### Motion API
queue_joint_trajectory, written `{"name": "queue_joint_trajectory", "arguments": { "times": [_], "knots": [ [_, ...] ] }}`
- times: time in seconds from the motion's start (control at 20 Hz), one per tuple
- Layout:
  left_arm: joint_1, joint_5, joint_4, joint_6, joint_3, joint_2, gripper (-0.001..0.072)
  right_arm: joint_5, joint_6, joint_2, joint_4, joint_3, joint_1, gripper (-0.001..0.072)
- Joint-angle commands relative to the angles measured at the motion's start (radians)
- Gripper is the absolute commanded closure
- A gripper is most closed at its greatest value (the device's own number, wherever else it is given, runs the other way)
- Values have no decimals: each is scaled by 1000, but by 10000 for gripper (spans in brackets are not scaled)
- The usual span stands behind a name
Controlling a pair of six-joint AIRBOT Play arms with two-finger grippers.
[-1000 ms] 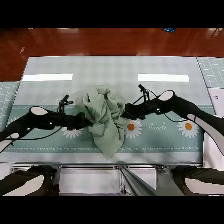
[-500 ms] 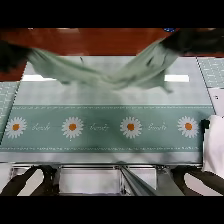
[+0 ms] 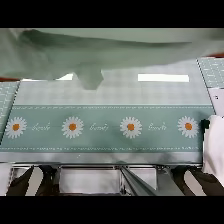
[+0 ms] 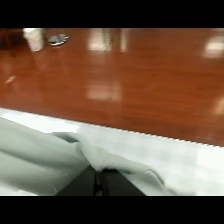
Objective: Fold the shirts.
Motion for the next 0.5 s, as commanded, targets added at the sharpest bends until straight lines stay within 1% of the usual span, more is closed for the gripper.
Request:
{"name": "queue_joint_trajectory", "arguments": {
  "times": [0.0, 0.1, 0.15, 0.2, 0.25, 0.3, 0.35, 0.45],
  "knots": [
    [-12, 18, 114, -37, 32, 111, 690, 116, 45, 128, -151, 10, -16, 688],
    [-73, -3, 236, -37, 32, 162, 690, 166, 66, 178, -149, -28, -16, 687],
    [-117, -27, 333, -38, 32, 176, 690, 183, 92, 200, -131, -67, -16, 687],
    [-166, -56, 422, -51, 32, 180, 691, 191, 102, 218, -87, -119, -16, 687],
    [-220, -90, 509, -95, 30, 178, 691, 203, 102, 237, -32, -188, -16, 687],
    [-264, -128, 550, -127, 19, 172, 691, 211, 103, 252, 11, -261, -16, 687],
    [-301, -171, 562, -136, -7, 161, 691, 211, 102, 266, 48, -349, -16, 687],
    [-337, -231, 541, -158, -105, 126, 691, 192, 99, 278, 80, -525, -16, 687]
  ]
}}
